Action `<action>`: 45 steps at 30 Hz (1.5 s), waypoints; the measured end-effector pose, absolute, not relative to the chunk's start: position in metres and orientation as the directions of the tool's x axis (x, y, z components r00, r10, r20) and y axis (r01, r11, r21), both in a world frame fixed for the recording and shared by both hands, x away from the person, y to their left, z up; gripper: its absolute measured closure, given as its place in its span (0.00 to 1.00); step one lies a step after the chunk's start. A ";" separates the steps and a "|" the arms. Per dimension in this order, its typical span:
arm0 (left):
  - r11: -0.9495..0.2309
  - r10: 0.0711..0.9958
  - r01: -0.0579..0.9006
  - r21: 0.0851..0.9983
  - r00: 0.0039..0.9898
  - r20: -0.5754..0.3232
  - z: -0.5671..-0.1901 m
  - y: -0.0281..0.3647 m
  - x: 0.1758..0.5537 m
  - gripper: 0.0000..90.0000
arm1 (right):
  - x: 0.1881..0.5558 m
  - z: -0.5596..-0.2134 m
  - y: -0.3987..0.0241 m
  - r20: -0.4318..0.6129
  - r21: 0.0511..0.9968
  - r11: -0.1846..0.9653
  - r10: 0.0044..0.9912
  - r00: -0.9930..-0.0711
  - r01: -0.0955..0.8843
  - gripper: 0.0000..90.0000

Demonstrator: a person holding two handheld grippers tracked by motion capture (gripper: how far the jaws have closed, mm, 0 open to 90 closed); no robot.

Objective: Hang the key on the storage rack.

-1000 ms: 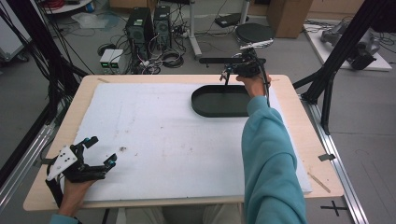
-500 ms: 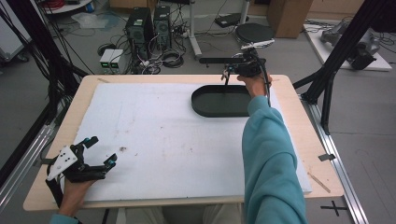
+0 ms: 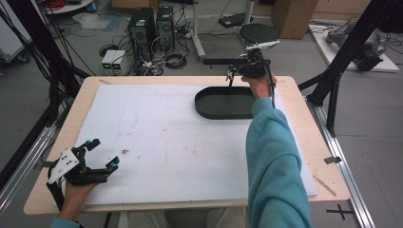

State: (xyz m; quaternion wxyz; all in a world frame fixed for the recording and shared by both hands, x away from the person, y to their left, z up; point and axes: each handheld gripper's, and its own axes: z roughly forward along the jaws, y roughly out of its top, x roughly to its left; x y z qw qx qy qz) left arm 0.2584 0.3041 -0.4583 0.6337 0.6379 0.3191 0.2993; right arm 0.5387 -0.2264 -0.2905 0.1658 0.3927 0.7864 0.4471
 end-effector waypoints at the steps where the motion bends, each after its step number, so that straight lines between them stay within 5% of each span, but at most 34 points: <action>1: 0.005 0.787 0.028 1.000 0.617 -0.021 -0.458 0.304 0.258 0.02 | 0.539 -0.291 -0.227 0.090 0.835 0.291 0.765 -0.638 0.467 0.99; 35: 0.007 0.786 0.029 1.000 0.618 -0.023 -0.458 0.304 0.258 0.02 | 0.547 -0.308 -0.231 0.113 0.826 0.281 0.767 -0.632 0.488 0.95; 41: 0.007 0.786 0.030 1.000 0.618 -0.023 -0.458 0.304 0.258 0.02 | 0.545 -0.309 -0.228 0.115 0.813 0.294 0.764 -0.635 0.502 0.82; 45: 0.006 0.786 0.029 1.000 0.618 -0.023 -0.458 0.304 0.258 0.02 | 0.538 -0.306 -0.226 0.142 0.813 0.278 0.758 -0.637 0.512 0.53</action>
